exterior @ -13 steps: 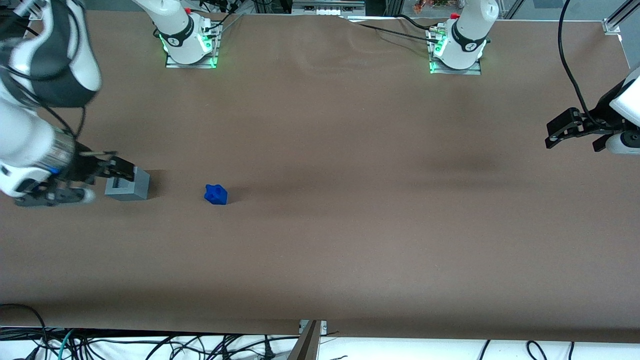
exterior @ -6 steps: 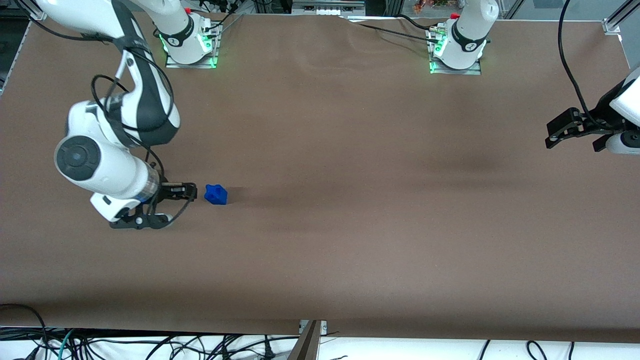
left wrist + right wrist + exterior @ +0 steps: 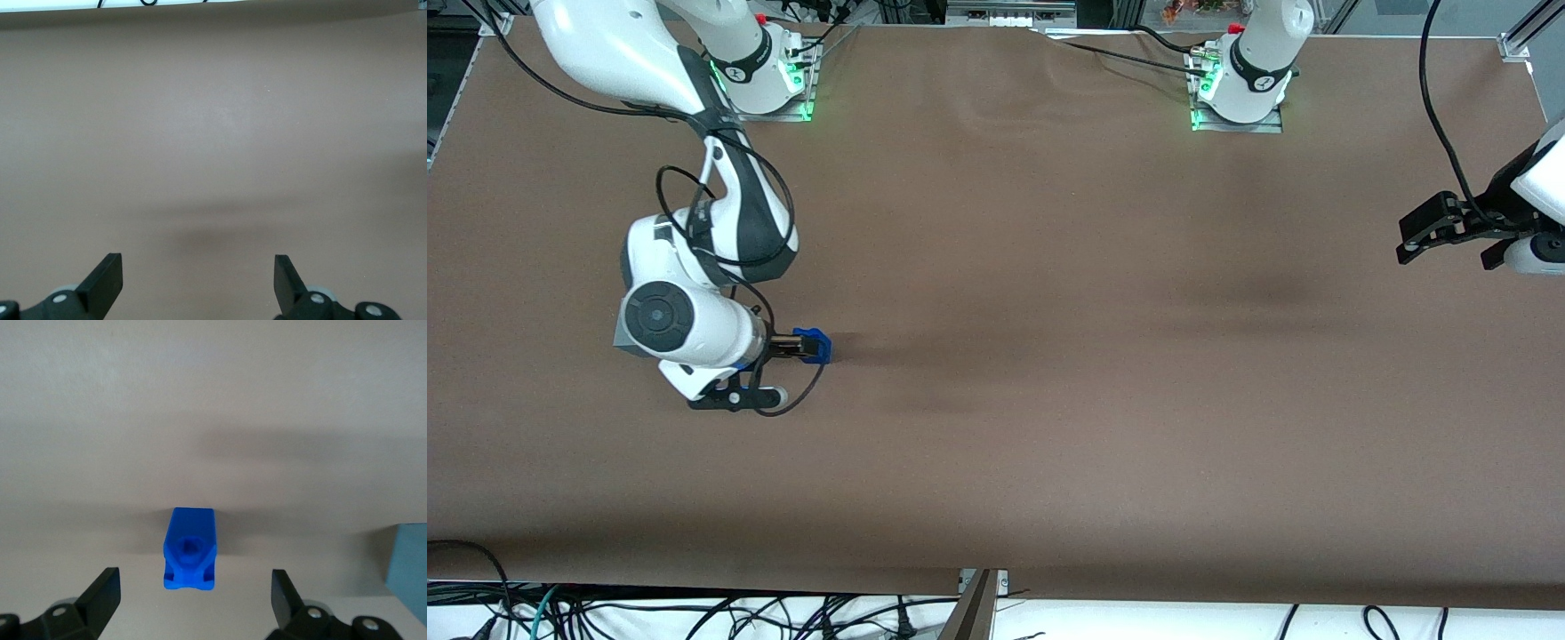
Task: Insert blue part into gray base with right arm
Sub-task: 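Lower the right gripper and close it on the blue block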
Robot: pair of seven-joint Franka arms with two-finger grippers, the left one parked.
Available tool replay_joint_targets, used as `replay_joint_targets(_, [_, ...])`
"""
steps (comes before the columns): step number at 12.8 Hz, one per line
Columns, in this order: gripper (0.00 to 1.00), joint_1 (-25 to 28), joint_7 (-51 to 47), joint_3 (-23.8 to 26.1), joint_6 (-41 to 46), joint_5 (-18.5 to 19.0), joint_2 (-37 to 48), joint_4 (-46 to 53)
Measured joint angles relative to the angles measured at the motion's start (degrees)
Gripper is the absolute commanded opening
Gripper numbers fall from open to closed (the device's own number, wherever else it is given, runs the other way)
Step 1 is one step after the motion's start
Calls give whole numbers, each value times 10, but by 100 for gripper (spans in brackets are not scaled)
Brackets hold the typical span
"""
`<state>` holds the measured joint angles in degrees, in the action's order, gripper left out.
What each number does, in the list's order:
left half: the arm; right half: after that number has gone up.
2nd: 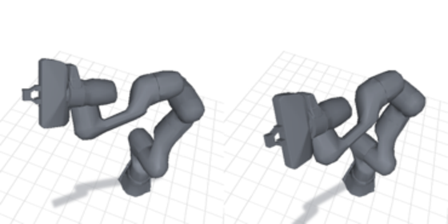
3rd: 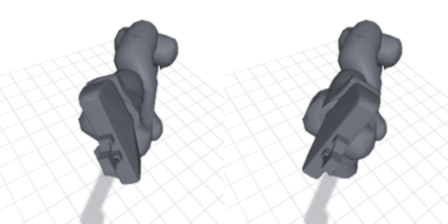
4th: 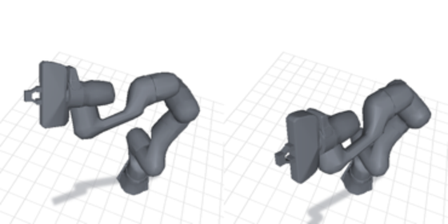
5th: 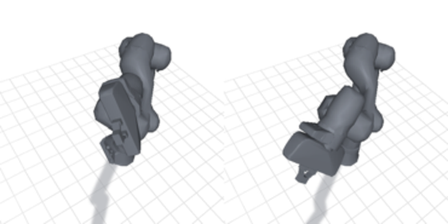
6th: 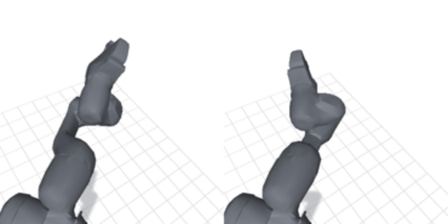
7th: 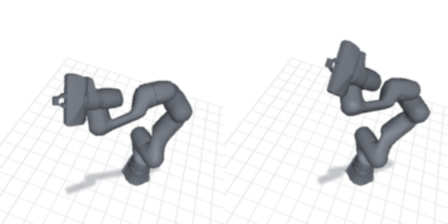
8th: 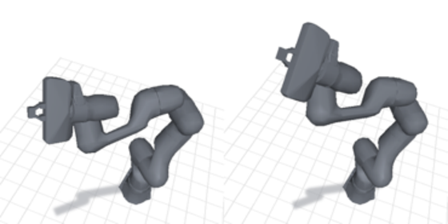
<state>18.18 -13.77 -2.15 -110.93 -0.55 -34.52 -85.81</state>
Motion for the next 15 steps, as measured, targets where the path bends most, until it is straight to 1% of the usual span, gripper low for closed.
replay_joint_targets(4, [100,5,0,0,-64,0,-9,-56])
replay_joint_targets(7, [98,5,0,0,-78,0,-9,-72])
replay_joint_targets(8, [87,5,0,0,-78,-1,-9,-73])
replay_joint_targets(10, [75,5,0,0,-78,-1,-9,-76])
replay_joint_targets(12, [73,5,0,0,-78,-2,-8,-77])
replay_joint_targets(13, [70,5,0,0,-78,-2,-9,-79])
replay_joint_targets(15, [58,5,0,0,-78,-5,-9,-81])
